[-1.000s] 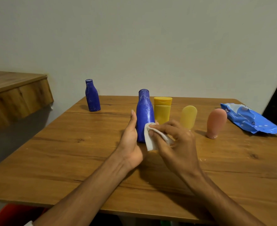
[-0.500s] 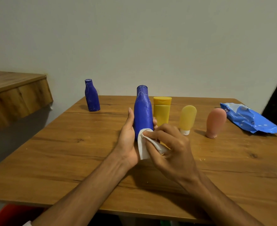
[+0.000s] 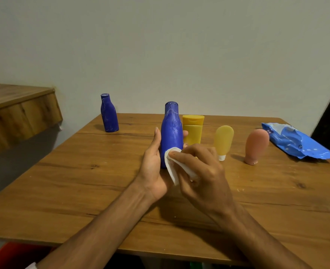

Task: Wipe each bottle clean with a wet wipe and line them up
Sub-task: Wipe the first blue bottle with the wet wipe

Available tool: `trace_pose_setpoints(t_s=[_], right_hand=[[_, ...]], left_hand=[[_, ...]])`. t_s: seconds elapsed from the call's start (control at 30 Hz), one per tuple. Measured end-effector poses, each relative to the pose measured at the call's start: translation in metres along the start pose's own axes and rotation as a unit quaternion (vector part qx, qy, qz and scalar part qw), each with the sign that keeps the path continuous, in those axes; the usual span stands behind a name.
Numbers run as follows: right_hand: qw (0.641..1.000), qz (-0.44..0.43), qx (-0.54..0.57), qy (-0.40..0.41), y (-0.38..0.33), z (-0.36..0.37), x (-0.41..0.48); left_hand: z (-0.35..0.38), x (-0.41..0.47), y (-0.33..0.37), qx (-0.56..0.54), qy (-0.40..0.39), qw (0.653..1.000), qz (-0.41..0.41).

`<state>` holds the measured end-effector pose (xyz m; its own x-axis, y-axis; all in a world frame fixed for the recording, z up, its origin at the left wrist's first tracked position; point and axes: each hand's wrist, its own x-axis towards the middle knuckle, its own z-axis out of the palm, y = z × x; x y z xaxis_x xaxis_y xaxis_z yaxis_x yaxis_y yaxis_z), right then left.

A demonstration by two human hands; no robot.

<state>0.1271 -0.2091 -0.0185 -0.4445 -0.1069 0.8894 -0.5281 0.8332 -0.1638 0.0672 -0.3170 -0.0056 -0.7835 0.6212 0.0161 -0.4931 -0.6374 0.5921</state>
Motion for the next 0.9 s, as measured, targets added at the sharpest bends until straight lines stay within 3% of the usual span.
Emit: trace_pose_setpoints(t_s=[0.1,0.23,0.33,0.47,0.8,0.9], right_hand=[[1.000,0.027,0.010,0.013,0.001,-0.001,0.003],[1.000,-0.023,0.003,-0.010,0.002,0.000,-0.001],[0.999,0.029,0.016,0.008,0.006,-0.002,0.002],[0.999,0.036,0.038,0.003,0.004,-0.002,-0.002],[0.952,0.250,0.161,0.078,0.008,0.002,0.010],[0.943,0.264,0.190,0.075,0.006,0.002,0.012]], left_hand=[[0.001,0.000,0.000,-0.007,0.008,1.000,0.009],[0.000,-0.001,-0.002,0.001,0.013,1.000,0.007],[0.001,0.000,-0.002,-0.002,0.013,1.000,0.012],[0.000,0.001,-0.001,0.007,0.016,1.000,0.020],[0.000,0.000,-0.001,0.023,0.020,0.999,0.016],[0.001,0.000,0.001,0.020,0.021,0.999,0.020]])
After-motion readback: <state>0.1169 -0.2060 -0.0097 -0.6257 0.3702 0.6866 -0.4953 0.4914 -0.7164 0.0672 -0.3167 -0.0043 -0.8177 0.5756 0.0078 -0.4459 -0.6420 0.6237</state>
